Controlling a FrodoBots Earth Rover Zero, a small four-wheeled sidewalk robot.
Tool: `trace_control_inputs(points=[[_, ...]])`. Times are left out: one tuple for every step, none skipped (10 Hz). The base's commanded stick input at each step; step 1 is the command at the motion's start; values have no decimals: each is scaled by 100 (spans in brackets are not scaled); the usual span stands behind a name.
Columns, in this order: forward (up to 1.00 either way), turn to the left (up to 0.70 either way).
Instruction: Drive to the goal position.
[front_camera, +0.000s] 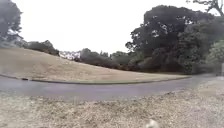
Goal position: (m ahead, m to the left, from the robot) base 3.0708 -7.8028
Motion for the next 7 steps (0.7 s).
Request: trace_control_inputs(points=[[0, 0], [0, 0], [0, 0], [0, 0], [8, 0], [16, 0], [24, 0]])
